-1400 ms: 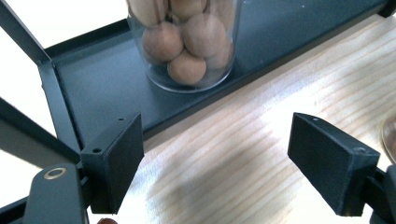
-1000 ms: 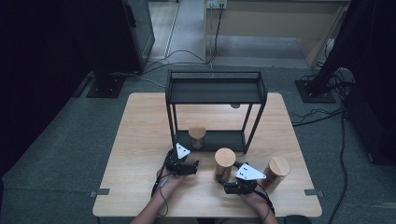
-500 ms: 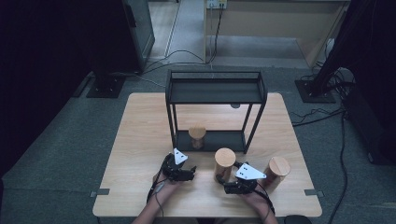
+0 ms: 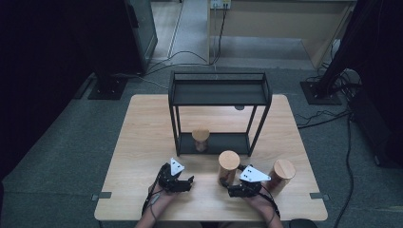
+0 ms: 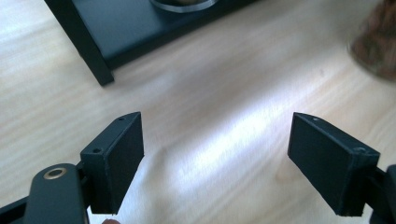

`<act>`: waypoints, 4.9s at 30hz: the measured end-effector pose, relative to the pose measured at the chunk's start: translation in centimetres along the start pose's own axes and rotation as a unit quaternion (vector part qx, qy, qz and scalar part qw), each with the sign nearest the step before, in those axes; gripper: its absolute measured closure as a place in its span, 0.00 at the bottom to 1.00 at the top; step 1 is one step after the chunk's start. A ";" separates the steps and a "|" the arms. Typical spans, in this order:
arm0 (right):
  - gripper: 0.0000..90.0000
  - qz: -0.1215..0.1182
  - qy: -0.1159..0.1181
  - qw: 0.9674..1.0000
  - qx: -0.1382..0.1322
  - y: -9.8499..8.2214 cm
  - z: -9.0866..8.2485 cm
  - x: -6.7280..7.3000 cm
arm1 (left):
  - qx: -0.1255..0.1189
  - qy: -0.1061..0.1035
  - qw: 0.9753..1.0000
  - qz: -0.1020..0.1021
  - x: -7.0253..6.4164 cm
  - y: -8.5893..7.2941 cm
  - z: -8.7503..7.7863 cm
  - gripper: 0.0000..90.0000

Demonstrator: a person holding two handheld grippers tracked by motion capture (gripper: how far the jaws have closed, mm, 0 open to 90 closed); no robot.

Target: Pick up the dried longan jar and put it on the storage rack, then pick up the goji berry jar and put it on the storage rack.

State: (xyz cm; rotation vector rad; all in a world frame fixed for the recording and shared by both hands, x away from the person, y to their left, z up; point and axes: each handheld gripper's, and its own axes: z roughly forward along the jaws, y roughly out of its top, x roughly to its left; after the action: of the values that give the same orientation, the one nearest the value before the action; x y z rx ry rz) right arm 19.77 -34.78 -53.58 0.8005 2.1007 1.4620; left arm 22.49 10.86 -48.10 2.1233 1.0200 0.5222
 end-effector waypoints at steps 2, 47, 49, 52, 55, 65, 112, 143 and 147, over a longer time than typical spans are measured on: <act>0.18 0.002 0.001 1.000 0.000 0.0 0.0 -0.1 | 0.002 0.000 1.000 0.003 -0.1 -0.1 0.0 0.21; 0.28 0.037 -0.055 0.997 0.025 1.3 1.6 2.5 | -0.006 -0.017 1.000 -0.010 0.7 -0.7 1.0 0.20; 0.28 0.040 -0.055 0.997 0.024 1.3 1.5 2.5 | -0.006 -0.017 1.000 -0.009 0.7 -0.6 1.0 0.20; 0.28 0.040 -0.056 0.997 0.024 1.3 1.4 2.6 | -0.006 -0.017 1.000 -0.009 0.7 -0.6 1.0 0.20; 0.28 0.041 -0.059 0.997 0.023 1.2 1.3 2.9 | -0.005 -0.016 1.000 -0.010 0.7 -0.6 1.0 0.20; 0.28 0.062 -0.068 0.996 0.005 1.4 1.3 3.2 | -0.006 -0.016 1.000 -0.010 0.7 -0.7 1.0 0.20; 0.28 0.070 -0.112 0.991 0.017 4.0 3.8 4.7 | -0.005 -0.014 1.000 -0.011 0.6 -0.6 1.0 0.20; 0.28 0.059 -0.120 0.991 0.026 5.8 5.8 4.5 | -0.006 -0.013 1.000 -0.012 0.5 -0.6 1.0 0.20; 0.28 0.057 -0.123 0.990 0.027 5.9 6.0 4.5 | -0.006 -0.013 1.000 -0.011 0.6 -0.6 1.0 0.20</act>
State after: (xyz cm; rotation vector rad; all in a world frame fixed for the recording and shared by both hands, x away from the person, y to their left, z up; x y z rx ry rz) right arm 21.68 -26.03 -50.18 1.0804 1.9430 1.2913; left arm 23.10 11.17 -49.19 2.1007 1.0225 0.4860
